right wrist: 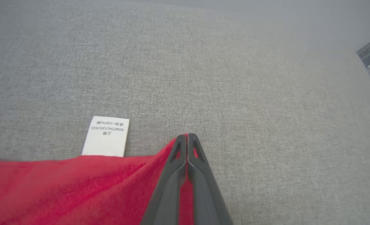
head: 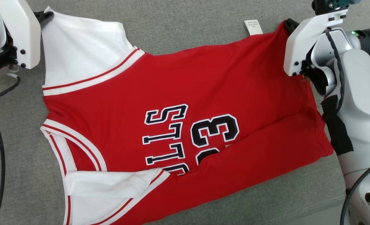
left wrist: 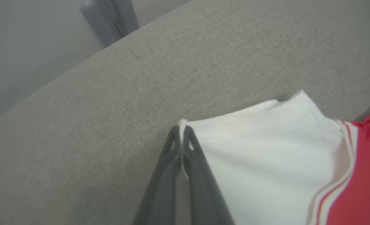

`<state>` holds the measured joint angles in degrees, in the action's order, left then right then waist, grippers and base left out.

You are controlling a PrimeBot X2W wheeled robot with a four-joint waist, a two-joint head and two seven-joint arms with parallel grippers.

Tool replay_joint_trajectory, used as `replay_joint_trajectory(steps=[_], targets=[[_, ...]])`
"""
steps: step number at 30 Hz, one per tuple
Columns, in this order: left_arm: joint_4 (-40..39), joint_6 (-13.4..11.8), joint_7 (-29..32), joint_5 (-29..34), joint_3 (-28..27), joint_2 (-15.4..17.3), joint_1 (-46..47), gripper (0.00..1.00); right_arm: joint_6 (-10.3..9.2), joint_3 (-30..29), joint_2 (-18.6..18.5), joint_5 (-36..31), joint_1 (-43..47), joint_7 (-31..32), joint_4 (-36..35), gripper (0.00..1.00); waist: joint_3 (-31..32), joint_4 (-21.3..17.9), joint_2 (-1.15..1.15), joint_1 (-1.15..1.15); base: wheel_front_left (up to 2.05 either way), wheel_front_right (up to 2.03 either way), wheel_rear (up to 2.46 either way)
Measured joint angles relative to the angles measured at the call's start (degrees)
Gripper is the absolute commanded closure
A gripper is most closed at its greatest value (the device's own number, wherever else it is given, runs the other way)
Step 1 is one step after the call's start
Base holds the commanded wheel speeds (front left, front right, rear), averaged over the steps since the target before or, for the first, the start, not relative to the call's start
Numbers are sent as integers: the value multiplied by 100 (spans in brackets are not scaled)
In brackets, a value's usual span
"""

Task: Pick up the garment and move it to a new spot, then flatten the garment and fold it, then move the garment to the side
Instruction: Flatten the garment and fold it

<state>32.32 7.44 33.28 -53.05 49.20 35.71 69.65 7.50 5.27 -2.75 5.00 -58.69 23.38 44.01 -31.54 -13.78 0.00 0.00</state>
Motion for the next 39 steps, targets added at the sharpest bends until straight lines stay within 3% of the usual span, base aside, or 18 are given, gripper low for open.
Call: replay_joint_trajectory(steps=[7, 16, 20, 28, 32, 39], targets=[[73, 0, -999, 114, -9, 66, 253, 100, 0, -359, 9, -143, -218, -877, -76, 100, 76, 87, 0, 0, 0, 0, 0], [334, 0, -2281, 231, -8, -41, 443, 100, 0, -979, -3, -59, -299, -2041, 400, 100, 220, 285, 0, 0, 0, 0, 0], [103, 0, -2569, -105, 133, -5, 124, 100, 0, -638, -132, 137, -123, -2625, 641, 100, 350, 429, 0, 0, 0, 0, 0], [-1070, -2, -3330, -867, 233, 517, -1379, 100, 0, 157, -738, 802, 824, -3496, 816, 100, 779, 753, 0, 0, 0, 0, 0], [-1753, -225, -3591, -1128, 149, 787, -2064, 100, 0, 463, -1014, 1110, 1199, -3600, 748, 100, 969, 874, 0, 0, 0, 0, 0], [-3078, -864, -3812, -1515, 160, 1167, -3251, 100, 0, 770, -1383, 1525, 1602, -3629, 697, 100, 1184, 1068, 0, 0, 0, 0, 0]])
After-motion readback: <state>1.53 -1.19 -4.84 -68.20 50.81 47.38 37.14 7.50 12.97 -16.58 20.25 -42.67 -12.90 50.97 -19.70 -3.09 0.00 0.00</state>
